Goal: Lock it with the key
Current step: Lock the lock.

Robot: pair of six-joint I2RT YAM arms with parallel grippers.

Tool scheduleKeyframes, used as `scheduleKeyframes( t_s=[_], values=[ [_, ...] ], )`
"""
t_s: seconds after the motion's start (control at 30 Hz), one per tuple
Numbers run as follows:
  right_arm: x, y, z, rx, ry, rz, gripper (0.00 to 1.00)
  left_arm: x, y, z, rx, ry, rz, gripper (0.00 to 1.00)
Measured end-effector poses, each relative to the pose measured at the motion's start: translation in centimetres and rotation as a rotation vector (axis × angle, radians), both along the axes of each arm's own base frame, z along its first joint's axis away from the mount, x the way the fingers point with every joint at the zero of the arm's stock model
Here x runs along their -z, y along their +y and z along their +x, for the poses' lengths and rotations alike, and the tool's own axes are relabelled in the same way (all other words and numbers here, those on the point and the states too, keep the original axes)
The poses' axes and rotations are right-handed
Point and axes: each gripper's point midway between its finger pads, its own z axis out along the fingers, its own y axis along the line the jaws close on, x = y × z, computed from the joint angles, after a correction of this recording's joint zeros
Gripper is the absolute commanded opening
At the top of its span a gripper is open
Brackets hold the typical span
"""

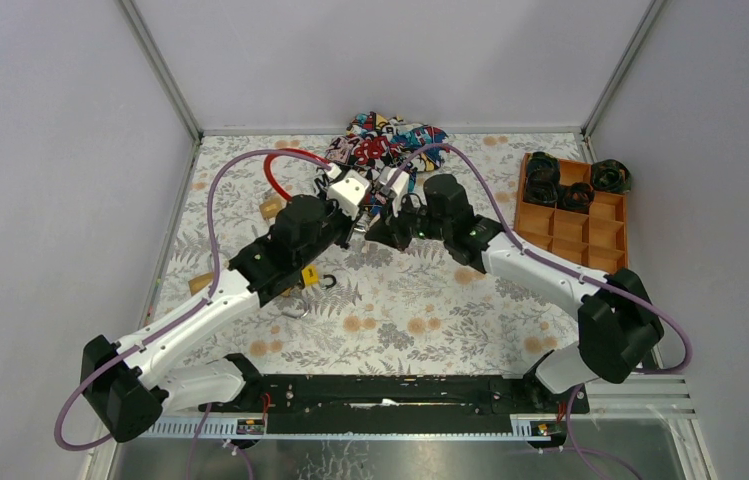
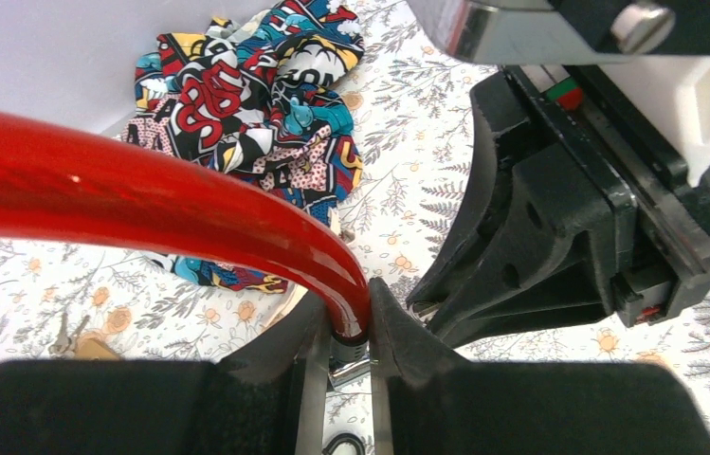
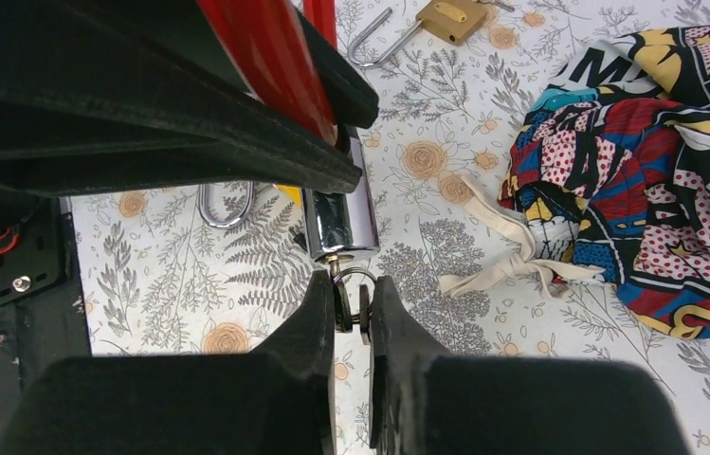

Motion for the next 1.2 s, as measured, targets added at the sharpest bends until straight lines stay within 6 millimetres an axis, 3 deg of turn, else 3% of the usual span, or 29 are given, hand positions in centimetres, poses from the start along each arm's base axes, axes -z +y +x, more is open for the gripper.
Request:
scheduleKeyframes(
  t_s=[0.27, 0.47, 0.73, 0.87, 1.0, 1.2],
  values=[
    [-0.9, -1.6, -0.4, 0.04, -0.162, 0.016, 0.0, -0.4, 0.6, 1.2, 0.026, -0.018, -0.02, 0.0],
    [-0.5, -3.4, -1.5, 0.062, -0.214, 0.003, 0.0, 0.5, -0.8, 0.3, 0.136, -0.035, -0.039, 0.0],
    [-0.5, -3.5, -2.4, 0.08, -0.102, 0.017, 0.0, 0.9, -2.0, -2.4, 0.206, -0.074, -0.014, 0.0],
    [-0.8, -3.7, -2.3, 0.119, -0.05, 0.019, 0.0, 2.4, -1.9, -2.1, 0.192, -0.093, 0.019, 0.0],
    [0.2, -4.7, -2.3, 0.155, 0.003, -0.019, 0.0, 4.0, -1.9, -2.2, 0.211, -0.102, 0.04, 0.0],
    [-0.7, -6.0, -1.8, 0.188, 0.02, 0.009, 0.0, 3.7, -2.4, -2.1, 0.228, -0.133, 0.02, 0.0]
  ],
)
